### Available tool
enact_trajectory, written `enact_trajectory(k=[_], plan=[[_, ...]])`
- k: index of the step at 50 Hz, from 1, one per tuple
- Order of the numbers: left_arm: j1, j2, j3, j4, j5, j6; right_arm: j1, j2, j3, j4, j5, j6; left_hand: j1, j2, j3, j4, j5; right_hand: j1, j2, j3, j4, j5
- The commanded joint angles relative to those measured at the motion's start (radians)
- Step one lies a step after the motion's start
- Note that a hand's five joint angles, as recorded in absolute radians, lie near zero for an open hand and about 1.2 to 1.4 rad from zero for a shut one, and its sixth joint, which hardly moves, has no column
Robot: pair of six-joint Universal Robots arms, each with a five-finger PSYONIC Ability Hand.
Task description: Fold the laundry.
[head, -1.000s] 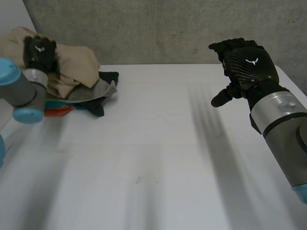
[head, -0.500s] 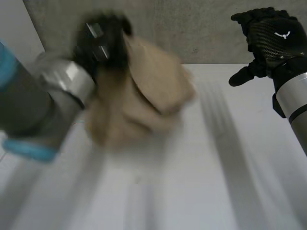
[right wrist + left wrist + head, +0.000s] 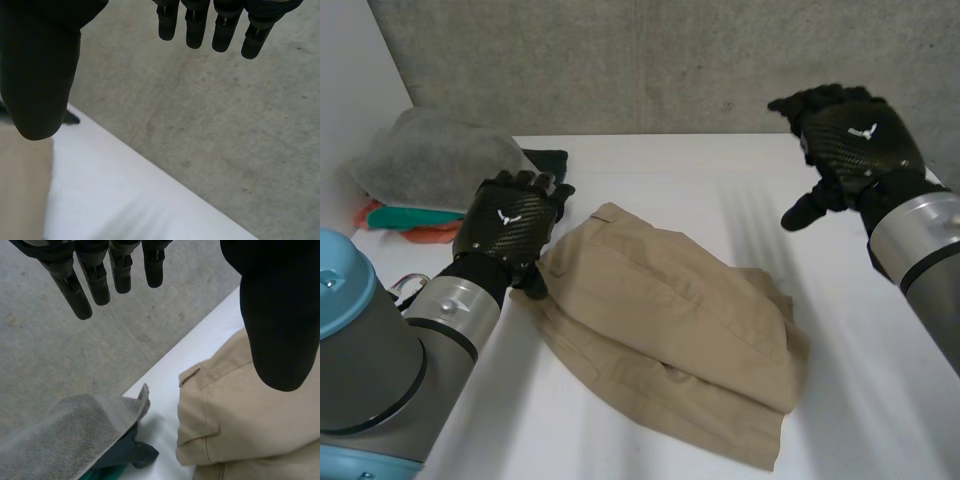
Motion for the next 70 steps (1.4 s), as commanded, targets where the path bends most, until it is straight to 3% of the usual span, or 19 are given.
enact_trajectory(k=[1, 10, 15, 16, 19, 20, 21, 24, 31, 38, 43, 50, 51, 55, 57, 60, 64, 70], plan=[[0.055, -0.133, -0.006, 0.018, 0.099, 0.041, 0.026, 0.016, 0.04, 0.001, -0.014, -0.066, -0.02, -0.034, -0.039, -0.032, -0.049, -0.05, -0.034, -0.032, -0.033, -0.048], [0.068, -0.345, 0.114, 0.138, 0.135, 0.11, 0.037, 0.068, 0.107, 0.003, -0.022, -0.094, -0.02, -0.034, -0.039, -0.032, -0.049, -0.05, -0.034, -0.032, -0.033, -0.048], [0.06, -0.431, 0.175, 0.144, 0.142, 0.122, 0.037, 0.093, 0.132, 0.003, -0.017, -0.095, 0.168, 0.154, 0.149, 0.156, 0.139, -0.05, -0.034, -0.032, -0.033, -0.048], [0.06, -0.441, 0.183, 0.141, 0.141, 0.127, 0.037, 0.099, 0.135, 0.0, -0.017, -0.095, 0.233, 0.219, 0.214, 0.22, 0.204, -0.05, -0.034, -0.032, -0.033, -0.048], [0.063, -0.477, 0.218, 0.14, 0.129, 0.152, 0.031, 0.108, 0.147, -0.007, -0.017, -0.098, 0.731, 0.717, 0.712, 0.719, 0.702, -0.05, -0.034, -0.032, -0.033, -0.048], [0.066, -0.487, 0.238, 0.143, 0.118, 0.167, 0.029, 0.111, 0.149, -0.01, -0.017, -0.098, 1.064, 1.05, 1.045, 1.052, 1.035, -0.05, -0.034, -0.032, -0.033, -0.048], [0.068, -0.49, 0.249, 0.146, 0.112, 0.173, 0.025, 0.117, 0.149, -0.016, -0.017, -0.098, 1.2, 1.187, 1.182, 1.188, 1.171, -0.05, -0.034, -0.032, -0.033, -0.048], [0.071, -0.489, 0.314, 0.167, 0.072, 0.196, 0.023, 0.125, 0.144, -0.022, -0.016, -0.098, 1.202, 1.188, 1.183, 1.19, 1.173, -0.05, -0.034, -0.032, -0.033, -0.048], [0.06, -0.38, 0.519, 0.25, 0.017, 0.192, 0.02, 0.11, 0.123, -0.024, -0.009, -0.098, 1.202, 1.188, 1.183, 1.19, 1.173, -0.05, -0.034, -0.032, -0.033, -0.048], [-0.04, -0.308, 0.801, 0.207, 0.017, 0.003, -0.029, 0.068, 0.083, -0.024, 0.004, -0.088, 1.202, 1.188, 1.183, 1.19, 1.173, -0.05, -0.034, -0.032, -0.033, -0.048], [-0.125, -0.328, 0.856, 0.089, 0.063, -0.138, -0.084, 0.048, 0.06, -0.025, 0.017, -0.051, 1.202, 1.188, 1.183, 1.19, 1.173, -0.05, -0.034, -0.032, -0.033, -0.048], [-0.283, -0.42, 0.711, -0.008, 0.187, -0.304, -0.196, 0.036, 0.043, -0.025, 0.04, 0.004, 1.202, 1.188, 1.183, 1.19, 1.173, -0.05, -0.034, -0.032, -0.033, -0.048], [-0.311, -0.434, 0.659, -0.008, 0.216, -0.334, -0.21, 0.037, 0.042, -0.025, 0.04, 0.004, 1.164, 1.151, 1.146, 1.152, 1.135, -0.05, -0.034, -0.032, -0.033, -0.048], [-0.365, -0.44, 0.541, 0.008, 0.299, -0.402, -0.287, 0.057, 0.029, -0.033, 0.031, -0.019, 0.485, 0.471, 0.466, 0.473, 0.456, -0.05, -0.034, -0.032, -0.033, -0.048], [-0.38, -0.426, 0.501, 0.026, 0.331, -0.413, -0.301, 0.074, 0.023, -0.039, 0.026, -0.037, 0.316, 0.303, 0.298, 0.304, 0.288, -0.05, -0.034, -0.032, -0.033, -0.048], [-0.377, -0.359, 0.424, 0.074, 0.351, -0.399, -0.302, 0.105, 0.005, -0.036, 0.02, -0.088, -0.02, -0.034, -0.039, -0.032, -0.049, -0.05, -0.034, -0.032, -0.033, -0.048], [-0.315, -0.244, 0.336, 0.15, 0.319, -0.355, -0.264, 0.12, -0.011, -0.017, 0.001, -0.144, -0.02, -0.034, -0.039, -0.032, -0.049, -0.05, -0.034, -0.032, -0.033, -0.048], [-0.154, -0.069, 0.214, 0.193, 0.199, -0.254, -0.114, 0.117, -0.055, 0.018, -0.026, -0.178, -0.02, -0.034, -0.039, -0.032, -0.049, -0.05, -0.034, -0.032, -0.033, -0.048]])
